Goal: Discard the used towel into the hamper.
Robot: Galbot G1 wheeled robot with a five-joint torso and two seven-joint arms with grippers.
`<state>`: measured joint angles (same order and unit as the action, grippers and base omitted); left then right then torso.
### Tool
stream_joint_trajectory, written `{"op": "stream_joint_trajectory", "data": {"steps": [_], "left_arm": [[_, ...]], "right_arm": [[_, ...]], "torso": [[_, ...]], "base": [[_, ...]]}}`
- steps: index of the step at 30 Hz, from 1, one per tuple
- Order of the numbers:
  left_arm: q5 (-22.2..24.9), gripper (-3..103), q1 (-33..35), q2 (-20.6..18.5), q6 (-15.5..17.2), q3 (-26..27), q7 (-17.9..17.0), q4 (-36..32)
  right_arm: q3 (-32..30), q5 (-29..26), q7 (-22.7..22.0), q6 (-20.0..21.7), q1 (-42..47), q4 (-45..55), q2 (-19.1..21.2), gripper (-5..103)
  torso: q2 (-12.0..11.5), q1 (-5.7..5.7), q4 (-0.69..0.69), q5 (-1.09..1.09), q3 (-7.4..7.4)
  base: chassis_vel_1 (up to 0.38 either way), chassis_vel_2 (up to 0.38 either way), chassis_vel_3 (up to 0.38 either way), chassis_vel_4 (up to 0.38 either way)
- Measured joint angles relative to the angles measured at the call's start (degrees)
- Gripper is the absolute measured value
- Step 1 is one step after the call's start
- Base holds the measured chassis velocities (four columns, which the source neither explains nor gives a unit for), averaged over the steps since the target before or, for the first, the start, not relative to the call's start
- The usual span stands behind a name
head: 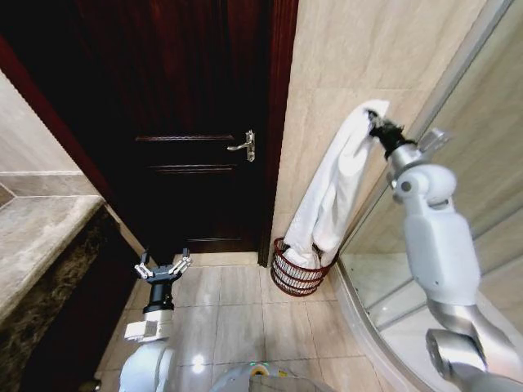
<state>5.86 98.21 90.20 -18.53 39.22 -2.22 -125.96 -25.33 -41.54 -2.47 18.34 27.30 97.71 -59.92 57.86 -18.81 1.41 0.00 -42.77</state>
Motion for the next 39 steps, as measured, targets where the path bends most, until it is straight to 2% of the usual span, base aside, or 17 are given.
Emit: {"op": "stream_joint_trajectory", "data": {"steps": [6, 10, 14, 17, 22, 25, 28, 32, 36, 37, 39], "left_arm": [[0.0, 100, -0.08, -0.06, -0.01, -0.05, -0.02, 0.44], [0.18, 100, -0.1, -0.34, -0.01, 0.17, -0.08, 0.52], [0.37, 100, -0.01, -0.61, -0.13, 0.45, -0.23, 0.56], [0.91, 100, 0.05, -0.8, -0.69, 0.78, -0.28, 1.17], [0.84, 100, -0.51, -0.71, -1.29, 0.09, -0.27, 2.66], [0.86, 100, -0.7, -0.75, -1.29, -0.14, -0.22, 2.7], [1.24, 100, -0.84, -1.17, -1.41, -0.04, -0.18, 3.12], [1.65, 100, -0.76, -1.42, -1.92, 0.35, -0.14, 3.71], [2.66, 100, -0.55, -1.87, -2.48, 0.97, -0.05, 4.23], [2.66, 100, -0.55, -1.87, -2.48, 0.97, -0.05, 4.23], [3.25, 100, -0.64, -2.32, -2.6, 1.28, -0.05, 4.42]], "right_arm": [[4.1, -1.85, -2.25, -2.69, 0.68, 0.69, -3.94, 3], [5.43, -4.49, -5.63, -2.89, -2.08, 1.67, -5.51, 3], [4.75, -3.55, -6.3, -2.34, -2.01, 1.3, -5.49, 3], [2.32, 1.22, -4.09, -2.14, 1.98, -0.59, -4.66, 3], [0.17, 8.41, -0.63, -3.65, 6.56, -2.97, -3.74, 3], [-0.29, 12.43, -0.29, -5.25, 7.06, -5.12, -3.57, 3], [-0.93, 17.21, -1.46, -6.17, 6.58, -7.07, -3.15, 3], [-0.83, 20.2, -3.31, -6.33, 5.14, -7.56, -3.04, 3], [0.01, 26.73, -6.39, -7.68, 2.46, -8.83, -3.72, 3], [0.01, 26.73, -6.39, -7.68, 2.46, -8.83, -3.72, 3], [0.18, 30.64, -6.37, -8.58, 2.16, -9.32, -4.14, 3]], "torso": [[-0.06, 0.03, -0.01, 0.0, 0.03], [-0.08, 0.04, -0.03, -0.05, 0.06], [-0.08, 0.05, -0.05, -0.04, 0.07], [-0.12, 0.05, -0.01, 0.05, 0.06], [-0.13, 0.07, 0.0, 0.0, 0.08], [-0.14, 0.08, 0.0, 0.03, 0.08], [-0.15, 0.07, 0.0, 0.02, 0.08], [-0.16, 0.07, 0.0, -0.01, 0.09], [-0.17, 0.08, -0.02, -0.01, 0.1], [-0.17, 0.08, -0.02, -0.01, 0.1], [-0.17, 0.08, -0.01, -0.01, 0.1]], "base": [[0.0, 0.0, 0.0, 0.0], [0.0, 0.0, 0.0, 0.0], [0.0, 0.0, 0.0, 0.0], [0.0, 0.0, 0.0, 0.0], [0.0, 0.0, 0.0, 0.0], [0.0, 0.0, 0.0, 0.0], [0.0, 0.0, 0.0, 0.0], [0.0, 0.0, 0.0, 0.0], [0.0, 0.0, 0.0, 0.0], [0.0, 0.0, 0.0, 0.0], [0.0, 0.0, 0.0, 0.0]]}}
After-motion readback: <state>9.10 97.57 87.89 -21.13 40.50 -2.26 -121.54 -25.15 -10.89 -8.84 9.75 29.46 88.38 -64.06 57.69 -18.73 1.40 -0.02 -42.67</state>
